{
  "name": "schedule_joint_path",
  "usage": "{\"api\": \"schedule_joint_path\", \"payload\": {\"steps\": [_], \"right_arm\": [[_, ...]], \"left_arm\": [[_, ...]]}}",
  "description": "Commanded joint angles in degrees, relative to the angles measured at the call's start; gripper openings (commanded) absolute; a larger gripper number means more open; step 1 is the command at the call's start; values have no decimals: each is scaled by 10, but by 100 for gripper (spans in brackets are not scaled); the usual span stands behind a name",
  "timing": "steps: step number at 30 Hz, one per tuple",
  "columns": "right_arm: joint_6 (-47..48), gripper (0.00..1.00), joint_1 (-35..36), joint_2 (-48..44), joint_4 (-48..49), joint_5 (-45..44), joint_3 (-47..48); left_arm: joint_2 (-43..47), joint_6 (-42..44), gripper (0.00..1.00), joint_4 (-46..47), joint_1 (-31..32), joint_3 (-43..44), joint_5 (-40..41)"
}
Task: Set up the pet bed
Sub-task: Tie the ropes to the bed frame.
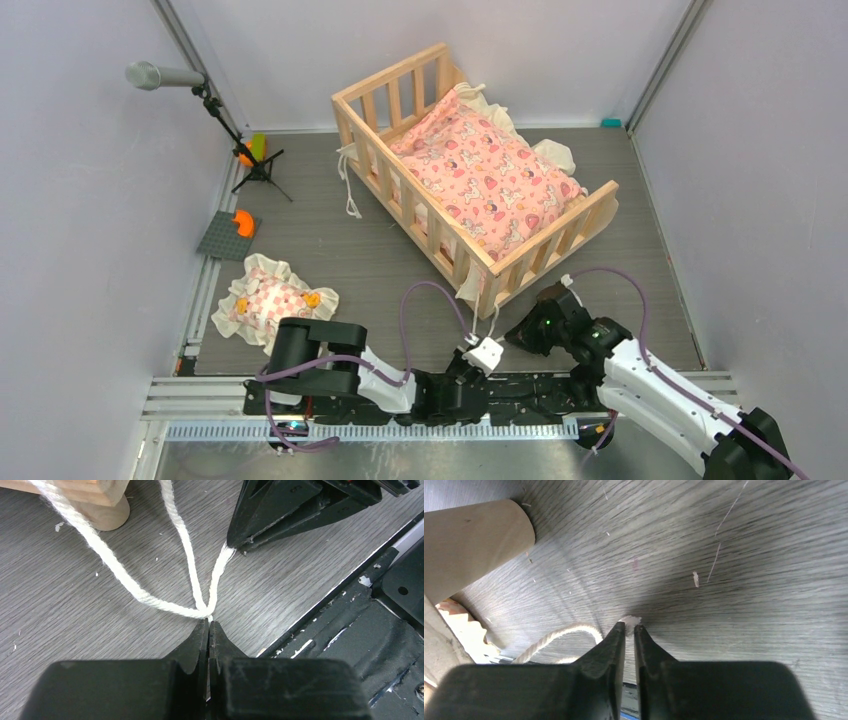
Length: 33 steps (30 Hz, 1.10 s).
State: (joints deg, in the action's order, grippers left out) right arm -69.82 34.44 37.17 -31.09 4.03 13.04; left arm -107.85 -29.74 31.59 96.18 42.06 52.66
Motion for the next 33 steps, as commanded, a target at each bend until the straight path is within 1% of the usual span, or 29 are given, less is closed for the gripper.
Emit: {"api": "schedule_joint_path", "payload": {"steps": [1,3,6,13,19,22,24,25,26,28,30,31,33], "right_arm": [[6,11,1,-2,20,-22,-4],[4,5,1,-10,22,-26,-6],[0,0,1,-32,16,-32,-5],[-7,0,1,-97,-33,-84,6],[-8,0,1,-112,-47,-88,4],[6,7,1,-114,-75,-99,20],[19,17,1,-126,-102,-119,37],[23,20,1,-133,-110,-122,45],[29,26,1,-140,-112,-123,49],[38,36,1,-153,-113,-121,54],[48,44,1,-165,-106,-114,57],[60,46,1,-171,-93,-102,55],[78,48,1,-186,-59,-75,47]], "left_arm": [[14,1,0,16,-2,-5,-10],[18,0,0,16,-2,-8,-16],[28,-3,0,15,-1,-15,-27],[41,-17,0,2,-1,-31,-34],[44,-24,0,1,0,-34,-50],[47,-18,0,0,1,-30,-64],[56,-18,0,-8,1,-27,-75],[62,-20,0,-18,1,-24,-80],[67,-22,0,-29,1,-21,-84],[77,-26,0,-49,1,-18,-86],[87,-32,0,-65,1,-17,-81],[91,-36,0,-71,1,-17,-79],[101,-41,0,-77,1,-17,-74]]}}
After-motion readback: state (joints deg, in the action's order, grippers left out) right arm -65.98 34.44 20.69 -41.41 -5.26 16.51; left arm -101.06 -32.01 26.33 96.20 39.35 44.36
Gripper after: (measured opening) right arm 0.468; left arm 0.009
